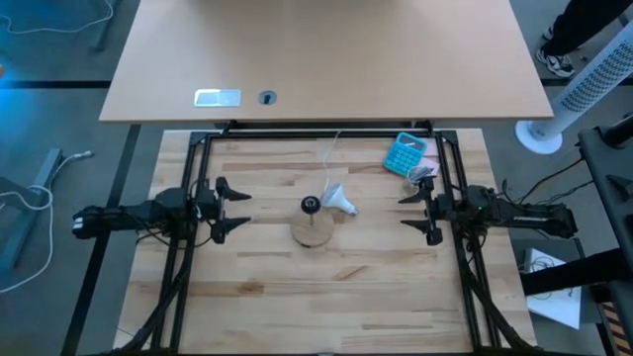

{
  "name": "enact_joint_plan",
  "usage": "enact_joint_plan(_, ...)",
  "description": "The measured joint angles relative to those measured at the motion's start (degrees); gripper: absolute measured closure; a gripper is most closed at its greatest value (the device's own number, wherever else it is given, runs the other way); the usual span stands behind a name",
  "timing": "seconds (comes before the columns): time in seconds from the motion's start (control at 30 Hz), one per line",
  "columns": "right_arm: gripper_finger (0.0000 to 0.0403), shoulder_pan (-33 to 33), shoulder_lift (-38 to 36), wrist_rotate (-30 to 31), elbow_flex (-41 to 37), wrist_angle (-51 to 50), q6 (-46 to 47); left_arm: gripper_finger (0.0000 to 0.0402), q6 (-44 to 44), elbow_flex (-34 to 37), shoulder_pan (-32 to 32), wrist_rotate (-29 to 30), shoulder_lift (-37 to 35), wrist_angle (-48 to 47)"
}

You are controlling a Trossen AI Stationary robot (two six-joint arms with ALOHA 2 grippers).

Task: Screw lightbulb
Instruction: Return to Home Position

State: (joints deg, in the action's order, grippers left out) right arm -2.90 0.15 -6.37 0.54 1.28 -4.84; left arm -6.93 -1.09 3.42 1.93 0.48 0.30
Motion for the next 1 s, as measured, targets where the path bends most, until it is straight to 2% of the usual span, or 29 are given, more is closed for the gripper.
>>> enact_joint_plan(0.67, 0.0171, 0.00, 1.50, 0.19, 0.02, 0.00, 0.22, 0.0086, -0.21, 0.08, 0.00, 0.12, 5.79, 1.14)
enact_joint_plan(1.0, 0.0168, 0.00, 1.50, 0.21, 0.02, 0.00, 0.21, 0.0086, -0.21, 0.08, 0.00, 0.10, 10.64, 1.16)
